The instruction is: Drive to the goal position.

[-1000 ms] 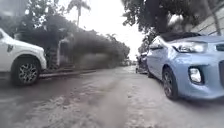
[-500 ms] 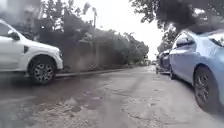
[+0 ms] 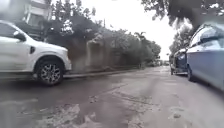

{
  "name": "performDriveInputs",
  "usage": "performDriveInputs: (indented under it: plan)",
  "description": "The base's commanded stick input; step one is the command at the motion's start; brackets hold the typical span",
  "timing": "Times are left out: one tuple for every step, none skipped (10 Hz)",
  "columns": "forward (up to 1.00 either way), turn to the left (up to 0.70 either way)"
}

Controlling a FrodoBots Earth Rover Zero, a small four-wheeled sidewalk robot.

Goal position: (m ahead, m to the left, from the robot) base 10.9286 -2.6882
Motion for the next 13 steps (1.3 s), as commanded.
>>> performDriveInputs:
  plan:
    - [0.70,-0.35]
    - [0.70,-0.35]
    - [0.70,-0.35]
    - [0.70,-0.35]
    - [0.70,-0.35]
    - [0.70,-0.35]
    - [0.70,-0.35]
    - [0.70,-0.34]
    - [0.70,-0.22]
    - [0.70,0.00]
    - [0.70,0.00]
    - [0.70,0.00]
    - [0.70,0.00]
